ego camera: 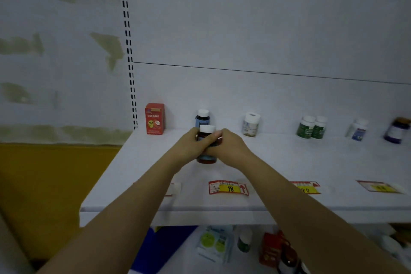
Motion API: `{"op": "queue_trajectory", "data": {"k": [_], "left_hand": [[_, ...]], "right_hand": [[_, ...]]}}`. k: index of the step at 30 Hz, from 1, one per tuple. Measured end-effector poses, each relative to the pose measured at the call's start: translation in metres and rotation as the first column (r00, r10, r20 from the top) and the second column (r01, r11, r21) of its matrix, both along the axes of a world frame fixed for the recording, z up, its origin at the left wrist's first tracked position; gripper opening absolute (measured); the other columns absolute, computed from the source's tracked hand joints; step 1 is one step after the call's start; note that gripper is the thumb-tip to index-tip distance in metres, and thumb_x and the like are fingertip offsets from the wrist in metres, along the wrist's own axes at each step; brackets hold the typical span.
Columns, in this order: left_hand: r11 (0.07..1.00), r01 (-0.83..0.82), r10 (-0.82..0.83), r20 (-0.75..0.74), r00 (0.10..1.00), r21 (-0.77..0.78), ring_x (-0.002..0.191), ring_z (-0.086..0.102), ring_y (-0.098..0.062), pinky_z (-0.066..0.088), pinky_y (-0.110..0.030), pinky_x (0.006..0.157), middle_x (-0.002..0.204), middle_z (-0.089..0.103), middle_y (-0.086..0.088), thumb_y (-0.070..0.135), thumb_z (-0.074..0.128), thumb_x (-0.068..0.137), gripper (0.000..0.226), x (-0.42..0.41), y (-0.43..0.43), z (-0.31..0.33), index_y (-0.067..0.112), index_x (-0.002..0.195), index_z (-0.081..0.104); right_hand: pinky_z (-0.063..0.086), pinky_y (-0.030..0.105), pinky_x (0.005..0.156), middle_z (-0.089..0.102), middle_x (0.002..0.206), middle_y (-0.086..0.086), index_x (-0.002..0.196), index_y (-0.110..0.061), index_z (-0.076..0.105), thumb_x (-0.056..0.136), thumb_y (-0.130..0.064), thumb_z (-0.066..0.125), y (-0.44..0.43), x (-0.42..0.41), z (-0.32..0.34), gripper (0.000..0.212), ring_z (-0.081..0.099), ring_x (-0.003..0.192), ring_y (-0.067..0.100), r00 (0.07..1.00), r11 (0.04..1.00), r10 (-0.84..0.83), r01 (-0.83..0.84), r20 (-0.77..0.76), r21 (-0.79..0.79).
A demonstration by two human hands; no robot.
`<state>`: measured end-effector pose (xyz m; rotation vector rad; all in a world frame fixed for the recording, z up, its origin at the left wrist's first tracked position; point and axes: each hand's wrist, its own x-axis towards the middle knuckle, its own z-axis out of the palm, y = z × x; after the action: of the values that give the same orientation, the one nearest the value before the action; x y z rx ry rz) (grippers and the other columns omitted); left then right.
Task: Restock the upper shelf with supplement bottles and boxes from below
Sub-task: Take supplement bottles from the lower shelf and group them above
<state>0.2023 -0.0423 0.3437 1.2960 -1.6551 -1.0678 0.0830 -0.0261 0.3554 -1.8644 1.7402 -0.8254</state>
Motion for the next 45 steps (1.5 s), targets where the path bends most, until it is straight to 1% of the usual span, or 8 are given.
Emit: {"op": "queue_trajectory", "data": {"k": [4,8,10,12,17,30,41,45], "left_hand": [[0.992,-0.049,0.091,0.385,0.918,-0.118,0.094,0.056,-0.02,0.045,-0.03,0.08,0.118,0.06,-0.008,0.056,0.049,0.089,0.056,0.011,-0.02,-0.001,0.011,0.123,0.055],[0.981,-0.027,0.172,0.798,0.578,-0.192,0.101,0.057,-0.027,0.051,-0.038,0.087,0.113,0.059,-0.013,0.046,0.053,0.09,0.044,0.029,-0.043,-0.008,0.007,0.11,0.06],[0.975,-0.021,0.206,0.871,0.446,-0.22,0.107,0.052,-0.028,0.048,-0.037,0.088,0.116,0.054,-0.011,0.04,0.052,0.092,0.04,0.031,-0.052,-0.009,0.009,0.116,0.056],[0.968,-0.024,0.237,0.887,0.396,-0.248,0.106,0.052,-0.027,0.046,-0.035,0.084,0.115,0.053,-0.011,0.036,0.051,0.092,0.037,0.031,-0.061,-0.01,0.009,0.117,0.055],[0.957,-0.051,0.284,0.883,0.375,-0.287,0.106,0.051,-0.027,0.045,-0.034,0.08,0.114,0.053,-0.011,0.034,0.05,0.092,0.036,0.029,-0.088,-0.011,0.008,0.117,0.053],[0.951,-0.033,0.294,0.864,0.41,-0.308,0.105,0.05,-0.027,0.047,-0.036,0.081,0.11,0.053,-0.01,0.033,0.048,0.093,0.033,0.032,-0.129,-0.025,0.007,0.113,0.052],[0.946,-0.036,0.309,0.864,0.397,-0.322,0.105,0.05,-0.027,0.046,-0.036,0.081,0.11,0.053,-0.01,0.034,0.048,0.093,0.033,0.028,-0.134,-0.025,0.008,0.113,0.052],[0.947,-0.046,0.311,0.876,0.369,-0.317,0.103,0.051,-0.026,0.044,-0.033,0.076,0.108,0.054,-0.01,0.032,0.049,0.092,0.032,0.028,-0.131,-0.026,0.008,0.114,0.052]], "right_hand": [[0.046,0.021,0.068,0.06,0.117,0.01,0.119,-0.006,0.046,0.08,-0.025,0.073,-0.021,-0.02,-0.006,0.051,0.059,0.099,0.021,0.995,0.995,-0.098,0.098,-0.008,-0.033],[0.051,0.031,0.084,0.058,0.119,0.012,0.118,-0.004,0.045,0.078,-0.02,0.075,-0.05,-0.028,-0.018,0.052,0.059,0.108,0.025,0.985,0.984,-0.169,0.167,-0.025,-0.06],[0.051,0.033,0.087,0.058,0.12,0.013,0.118,-0.004,0.045,0.078,-0.02,0.075,-0.065,-0.029,-0.026,0.052,0.059,0.108,0.026,0.981,0.979,-0.193,0.192,-0.006,-0.063],[0.05,0.034,0.088,0.057,0.121,0.013,0.118,-0.003,0.045,0.077,-0.019,0.076,-0.08,-0.029,-0.033,0.054,0.059,0.109,0.027,0.976,0.975,-0.216,0.215,0.005,-0.058],[0.047,0.03,0.081,0.056,0.12,0.017,0.117,-0.001,0.045,0.077,-0.017,0.076,-0.122,-0.026,-0.049,0.053,0.058,0.108,0.029,0.974,0.972,-0.215,0.221,0.074,-0.079],[0.05,0.045,0.093,0.052,0.119,0.019,0.115,-0.001,0.044,0.071,-0.013,0.081,-0.183,-0.021,-0.062,0.058,0.054,0.112,0.033,0.949,0.941,-0.281,0.301,0.143,-0.152],[0.046,0.044,0.097,0.048,0.122,0.018,0.12,0.0,0.043,0.07,-0.023,0.082,-0.191,-0.022,-0.064,0.068,0.051,0.115,0.034,0.956,0.946,-0.287,0.293,0.062,-0.139],[0.045,0.041,0.095,0.047,0.123,0.02,0.121,0.001,0.043,0.074,-0.032,0.079,-0.183,-0.035,-0.062,0.068,0.048,0.116,0.035,0.961,0.963,-0.264,0.258,-0.084,-0.077]]}}
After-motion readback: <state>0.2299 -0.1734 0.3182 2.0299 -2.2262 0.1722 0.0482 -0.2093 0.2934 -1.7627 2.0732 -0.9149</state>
